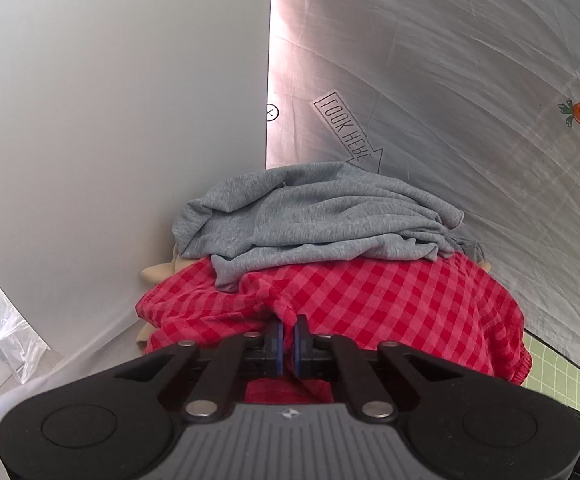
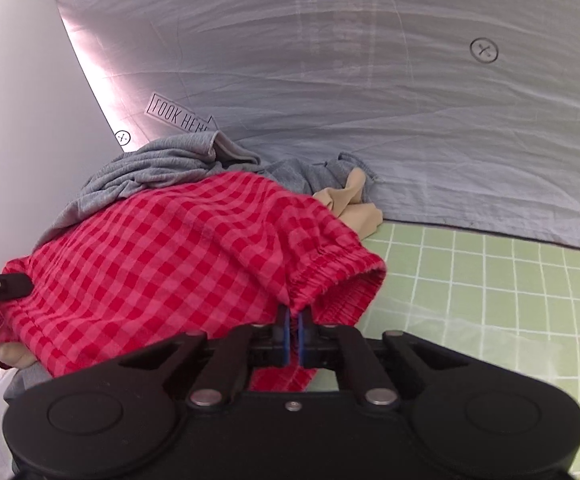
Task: Fold clothes
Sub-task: 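Reach both tools into the pile and pinch the red gingham shorts, then pull the red shorts off the pile onto the open mat with both tools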
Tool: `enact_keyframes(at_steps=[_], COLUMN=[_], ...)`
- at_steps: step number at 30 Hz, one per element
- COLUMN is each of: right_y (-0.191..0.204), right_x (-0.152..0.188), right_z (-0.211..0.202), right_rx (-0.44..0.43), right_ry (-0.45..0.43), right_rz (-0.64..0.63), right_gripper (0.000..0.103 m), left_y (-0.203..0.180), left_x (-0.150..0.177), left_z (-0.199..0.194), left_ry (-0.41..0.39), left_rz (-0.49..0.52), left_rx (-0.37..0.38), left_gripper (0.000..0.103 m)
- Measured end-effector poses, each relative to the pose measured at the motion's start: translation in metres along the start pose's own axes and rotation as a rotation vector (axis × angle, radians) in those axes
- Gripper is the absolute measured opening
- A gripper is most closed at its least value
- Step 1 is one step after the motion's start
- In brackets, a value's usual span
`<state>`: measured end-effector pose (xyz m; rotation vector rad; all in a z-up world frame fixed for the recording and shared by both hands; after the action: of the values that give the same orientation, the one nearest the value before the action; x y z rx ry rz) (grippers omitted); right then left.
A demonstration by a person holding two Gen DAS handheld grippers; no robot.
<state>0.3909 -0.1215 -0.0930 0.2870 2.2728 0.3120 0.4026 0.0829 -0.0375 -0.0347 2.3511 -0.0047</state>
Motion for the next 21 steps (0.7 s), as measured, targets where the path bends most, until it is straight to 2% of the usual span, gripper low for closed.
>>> enact_keyframes(at_steps=[8, 14, 17, 21], right_y=[-0.013, -0.043, -0.074, -0.141], right_x=[-0.004, 0.009, 0.018, 0.040], right_z=[-0.058, -0.115, -0.143, -0.183], right_rx=[0.066, 0.111, 0.147, 0.199], right_ry=[-0.140, -0.204, -0.229, -0.237], right_rz=[-0.049, -0.041, -0.038, -0.011], right_gripper=[0.003, 0.003, 0.003, 0.003], left_y=[-0.024, -0.065, -0.098, -0.159], left_x=[0.003, 0.022, 0.042, 0.079], left_z=[-0.045, -0.089, -0.113, -0.142], left_ry=[-0.081, -0.112, -0.110, -0.073], left_rz=[0.018, 0.055, 0.086, 0.106], left_rx=[0.058, 0.112, 0.142, 0.171], left_gripper=[0.003, 0.003, 0.003, 0.003])
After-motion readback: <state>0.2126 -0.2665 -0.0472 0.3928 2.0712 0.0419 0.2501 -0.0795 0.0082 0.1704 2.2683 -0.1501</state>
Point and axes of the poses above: each gripper's, at about its wrist camera, not at the fingertips, and z roughly the way its jaws point, y to its left, x to its underside, the point moved 6 cm from there along z, roughly the way its jaws point, and after that the axes turned 7 degrees about z, right-handed, at the moved point
